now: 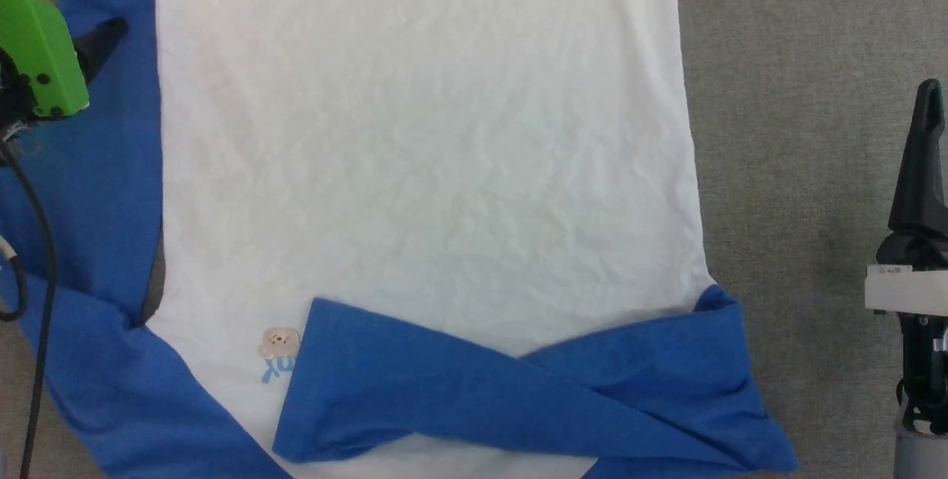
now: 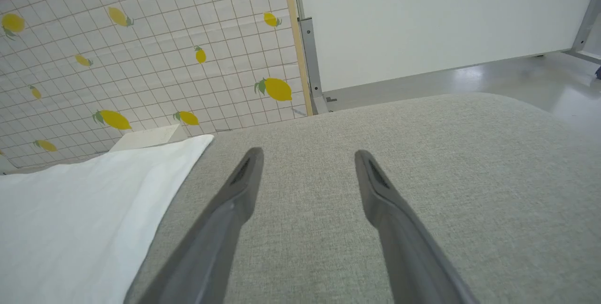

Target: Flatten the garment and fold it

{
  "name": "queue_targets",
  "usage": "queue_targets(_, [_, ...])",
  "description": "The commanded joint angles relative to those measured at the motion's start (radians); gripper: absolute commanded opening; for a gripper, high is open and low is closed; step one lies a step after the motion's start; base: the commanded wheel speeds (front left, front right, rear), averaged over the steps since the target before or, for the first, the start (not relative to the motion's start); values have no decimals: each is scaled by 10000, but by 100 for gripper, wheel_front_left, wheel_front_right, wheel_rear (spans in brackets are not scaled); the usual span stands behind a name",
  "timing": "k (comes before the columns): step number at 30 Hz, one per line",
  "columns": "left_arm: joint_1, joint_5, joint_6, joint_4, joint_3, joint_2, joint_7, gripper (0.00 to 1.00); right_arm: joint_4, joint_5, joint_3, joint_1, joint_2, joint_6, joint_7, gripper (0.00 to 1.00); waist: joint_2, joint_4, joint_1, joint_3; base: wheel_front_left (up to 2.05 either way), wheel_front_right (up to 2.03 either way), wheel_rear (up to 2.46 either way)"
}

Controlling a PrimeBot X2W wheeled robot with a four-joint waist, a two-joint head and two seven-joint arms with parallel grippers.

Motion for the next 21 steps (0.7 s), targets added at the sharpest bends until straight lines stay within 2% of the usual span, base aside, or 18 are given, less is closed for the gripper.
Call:
queue_targets(1, [86,-12,114,77,-54,66,-27,100,-78,-38,-17,-189,6,-15,-20,100,-1,-90,-1,338,0,0,0])
queue_targets(4, [354,-88,277,296,-62,-49,44,100,-95,-44,13,-227,6,-15,57,100,-1,-42,-1,341,0,0,0])
queue_targets(5, [425,-163,306,350,-53,-112,101,97,-86,-49,-1,-232,6,-15,75,100,-1,-17,-1,325,0,0,0])
queue_targets(6, [488,-184,292,350,-88,-149,89,35,-75,-67,-39,-232,6,-15,97,100,-1,30,-1,303,0,0,0])
queue_targets(7, [508,-188,281,314,-61,-175,-116,0,-68,-87,-78,-230,6,-15,123,100,-1,78,-1,280,0,0,0])
queue_targets(10, [550,-236,325,378,148,-282,-859,0,9,-140,-141,-206,6,-15,169,100,-1,200,-1,44,0,0,0])
queue_targets(12, [566,-327,508,487,469,-351,-1479,0,42,-175,-169,-183,6,-15,209,100,-1,272,-1,-176,0,0,0])
queue_targets(16, [772,-544,992,793,1350,-327,-2890,0,177,-162,-211,-105,7,-15,210,100,-1,415,-1,-831,0,0,0])
queue_targets(21, [1700,-573,1840,1259,2555,182,-4495,0,513,-55,-258,169,7,-15,160,100,-1,609,-1,-1859,0,0,0])
